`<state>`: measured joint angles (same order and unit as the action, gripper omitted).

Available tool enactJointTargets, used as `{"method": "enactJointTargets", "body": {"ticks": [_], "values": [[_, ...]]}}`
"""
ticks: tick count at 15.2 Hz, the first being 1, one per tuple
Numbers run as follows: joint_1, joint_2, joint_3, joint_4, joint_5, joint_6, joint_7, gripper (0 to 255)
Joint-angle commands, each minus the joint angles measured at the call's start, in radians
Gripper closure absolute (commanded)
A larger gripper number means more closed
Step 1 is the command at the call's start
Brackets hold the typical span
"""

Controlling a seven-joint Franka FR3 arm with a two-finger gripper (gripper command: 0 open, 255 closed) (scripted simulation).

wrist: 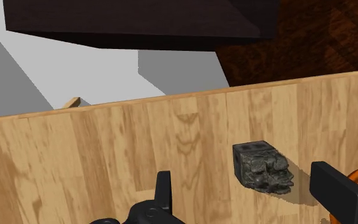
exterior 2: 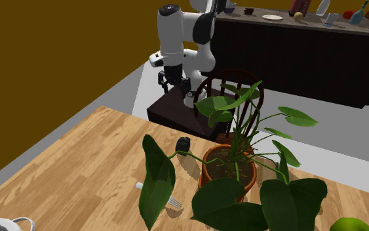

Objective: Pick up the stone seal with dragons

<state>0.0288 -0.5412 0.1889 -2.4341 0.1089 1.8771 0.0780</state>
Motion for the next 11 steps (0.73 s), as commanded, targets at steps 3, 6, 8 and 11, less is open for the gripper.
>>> {"method": "enactJointTargets", "body": {"ticks": [3,6,8,11], "values": [[0.003,0.144,0.045,0.027,0.004,0.099,0.052,0],[0.006,0.259,0.079,0.063,-0.003,0.164,0.097,0],[0.008,0.339,0.099,0.094,-0.014,0.203,0.129,0],[0.013,0.461,0.124,0.148,-0.039,0.254,0.18,0]]}}
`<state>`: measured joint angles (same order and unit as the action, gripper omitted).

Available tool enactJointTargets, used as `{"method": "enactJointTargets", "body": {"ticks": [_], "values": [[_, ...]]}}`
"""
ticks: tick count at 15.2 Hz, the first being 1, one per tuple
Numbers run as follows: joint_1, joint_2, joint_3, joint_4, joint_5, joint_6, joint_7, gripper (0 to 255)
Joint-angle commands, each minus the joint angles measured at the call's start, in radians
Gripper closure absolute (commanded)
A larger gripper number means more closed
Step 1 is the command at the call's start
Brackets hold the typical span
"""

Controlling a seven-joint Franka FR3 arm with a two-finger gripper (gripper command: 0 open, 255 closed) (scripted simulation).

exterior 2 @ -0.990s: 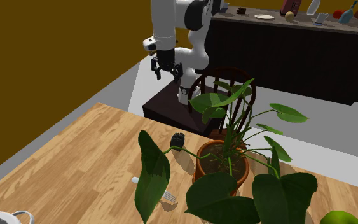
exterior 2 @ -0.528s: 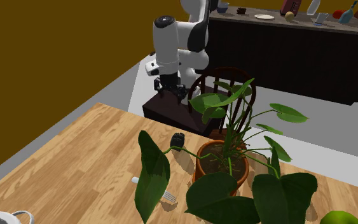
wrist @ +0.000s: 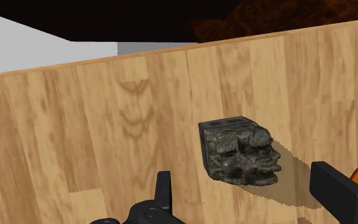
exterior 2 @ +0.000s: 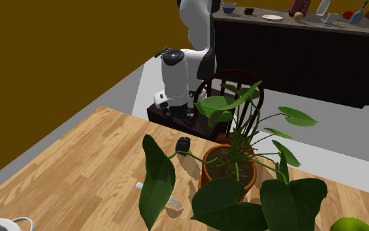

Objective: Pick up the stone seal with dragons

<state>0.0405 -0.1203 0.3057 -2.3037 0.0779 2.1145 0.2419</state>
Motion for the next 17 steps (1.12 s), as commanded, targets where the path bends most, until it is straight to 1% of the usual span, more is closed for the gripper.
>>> {"method": "enactJointTargets", "body": {"ticks": [1,3,4,11,13,14,17], "values": [[0.004,0.081,0.014,0.039,-0.019,0.031,0.033,0],[0.012,0.165,0.023,0.084,-0.043,0.057,0.069,0],[0.013,0.167,0.022,0.085,-0.044,0.057,0.07,0],[0.017,0.233,0.02,0.05,-0.069,0.156,0.085,0],[0.017,0.233,0.02,0.05,-0.069,0.156,0.085,0],[0.017,0.235,0.02,0.051,-0.069,0.156,0.085,255],[0.017,0.234,0.02,0.05,-0.069,0.156,0.085,255]]}}
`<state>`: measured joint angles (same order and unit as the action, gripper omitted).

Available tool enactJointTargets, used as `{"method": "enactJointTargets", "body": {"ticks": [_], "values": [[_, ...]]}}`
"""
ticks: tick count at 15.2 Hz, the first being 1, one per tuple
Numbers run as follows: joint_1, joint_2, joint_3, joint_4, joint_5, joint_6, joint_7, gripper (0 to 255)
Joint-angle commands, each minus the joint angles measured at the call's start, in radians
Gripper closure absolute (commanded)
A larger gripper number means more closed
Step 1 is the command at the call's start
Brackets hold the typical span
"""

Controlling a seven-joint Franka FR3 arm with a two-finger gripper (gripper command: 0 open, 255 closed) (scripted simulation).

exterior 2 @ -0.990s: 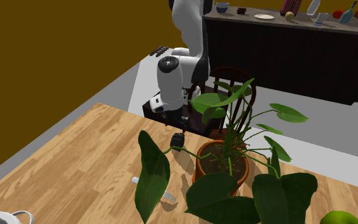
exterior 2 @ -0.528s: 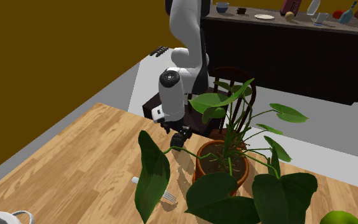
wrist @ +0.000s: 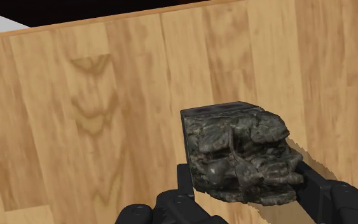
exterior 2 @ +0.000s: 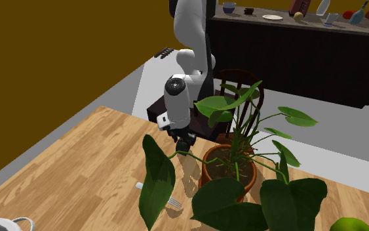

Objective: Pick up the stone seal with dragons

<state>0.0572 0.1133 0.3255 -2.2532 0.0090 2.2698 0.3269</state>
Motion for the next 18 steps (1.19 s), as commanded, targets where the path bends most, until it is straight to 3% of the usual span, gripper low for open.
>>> {"method": "enactJointTargets", "body": {"ticks": [1,6,18], "values": [[0.0,0.0,0.0,0.0,0.0,0.0,0.0,255],[0.0,0.0,0.0,-0.001,0.0,0.001,0.0,255],[-0.005,-0.1,0.002,0.061,0.036,-0.156,-0.022,255]]}}
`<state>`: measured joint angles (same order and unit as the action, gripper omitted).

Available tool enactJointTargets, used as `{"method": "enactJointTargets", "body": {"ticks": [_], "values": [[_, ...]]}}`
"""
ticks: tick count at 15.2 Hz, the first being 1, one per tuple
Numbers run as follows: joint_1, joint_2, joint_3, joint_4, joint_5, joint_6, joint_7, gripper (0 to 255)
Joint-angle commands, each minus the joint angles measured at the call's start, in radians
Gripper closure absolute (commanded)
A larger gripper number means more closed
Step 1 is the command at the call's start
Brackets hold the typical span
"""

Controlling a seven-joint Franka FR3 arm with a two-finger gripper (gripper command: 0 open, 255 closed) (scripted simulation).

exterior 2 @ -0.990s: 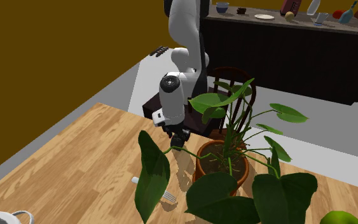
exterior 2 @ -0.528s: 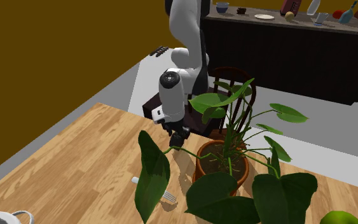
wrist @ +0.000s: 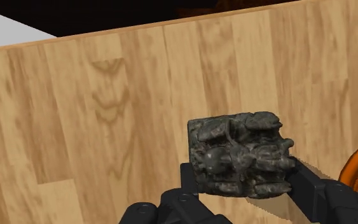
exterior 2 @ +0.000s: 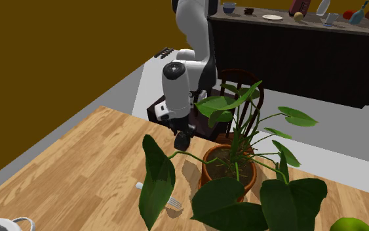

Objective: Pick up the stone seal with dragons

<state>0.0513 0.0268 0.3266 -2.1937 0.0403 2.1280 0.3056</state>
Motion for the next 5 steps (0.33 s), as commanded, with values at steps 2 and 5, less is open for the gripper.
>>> {"method": "enactJointTargets", "body": {"ticks": [2,5], "values": [[0.0,-0.027,0.001,0.014,0.009,-0.041,-0.003,255],[0.0,-0.035,0.0,0.022,0.011,-0.056,-0.004,255]]}}
